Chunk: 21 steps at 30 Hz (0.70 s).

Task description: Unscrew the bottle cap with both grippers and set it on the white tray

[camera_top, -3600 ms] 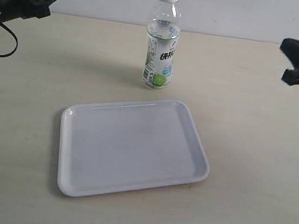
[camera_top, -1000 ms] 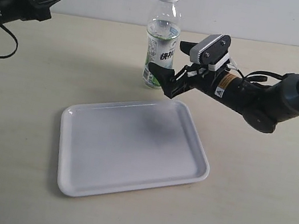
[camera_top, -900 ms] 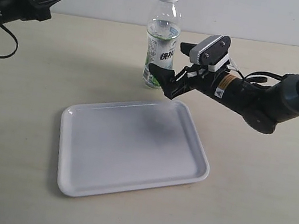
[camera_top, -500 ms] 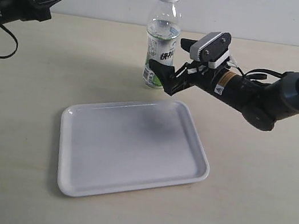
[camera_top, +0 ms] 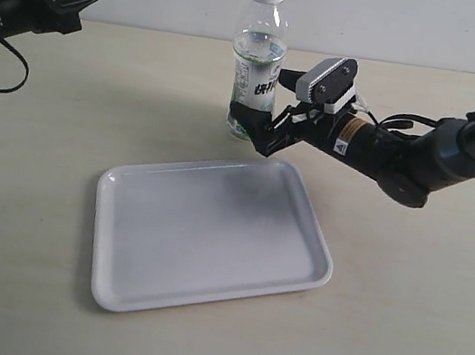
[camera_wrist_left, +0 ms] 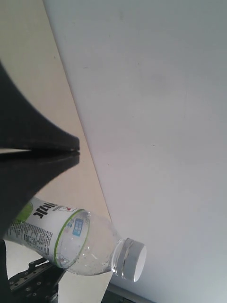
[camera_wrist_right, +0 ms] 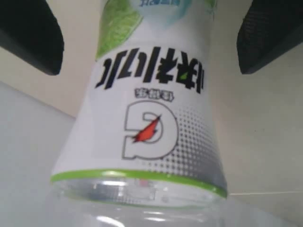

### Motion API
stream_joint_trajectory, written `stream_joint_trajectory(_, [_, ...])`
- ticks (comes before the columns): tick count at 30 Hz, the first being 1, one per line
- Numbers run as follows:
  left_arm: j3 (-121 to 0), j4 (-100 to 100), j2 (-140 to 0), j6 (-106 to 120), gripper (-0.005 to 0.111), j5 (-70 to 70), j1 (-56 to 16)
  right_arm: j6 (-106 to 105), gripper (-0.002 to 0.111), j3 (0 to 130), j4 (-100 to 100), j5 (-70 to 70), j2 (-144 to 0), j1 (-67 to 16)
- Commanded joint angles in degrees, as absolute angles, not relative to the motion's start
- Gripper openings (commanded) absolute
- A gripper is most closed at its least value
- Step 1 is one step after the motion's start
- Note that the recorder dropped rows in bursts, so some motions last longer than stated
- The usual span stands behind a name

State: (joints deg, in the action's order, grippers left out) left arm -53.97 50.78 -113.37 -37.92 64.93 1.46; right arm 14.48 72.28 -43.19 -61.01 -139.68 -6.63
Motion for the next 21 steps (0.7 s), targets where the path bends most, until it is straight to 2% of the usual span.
stream_joint_trajectory(1, [-54.05, 50.81, -112.79, -37.59, 0.000, 64.99, 1.26, 15.13, 0.093, 73.10, -43.51, -62.24, -139.78, -6.69])
stream_joint_trajectory(21, [-54.05, 50.81, -112.79, -37.59, 0.000, 64.99, 1.26, 15.13, 0.093, 73.10, -40.73, -62.66, -139.78, -7.04])
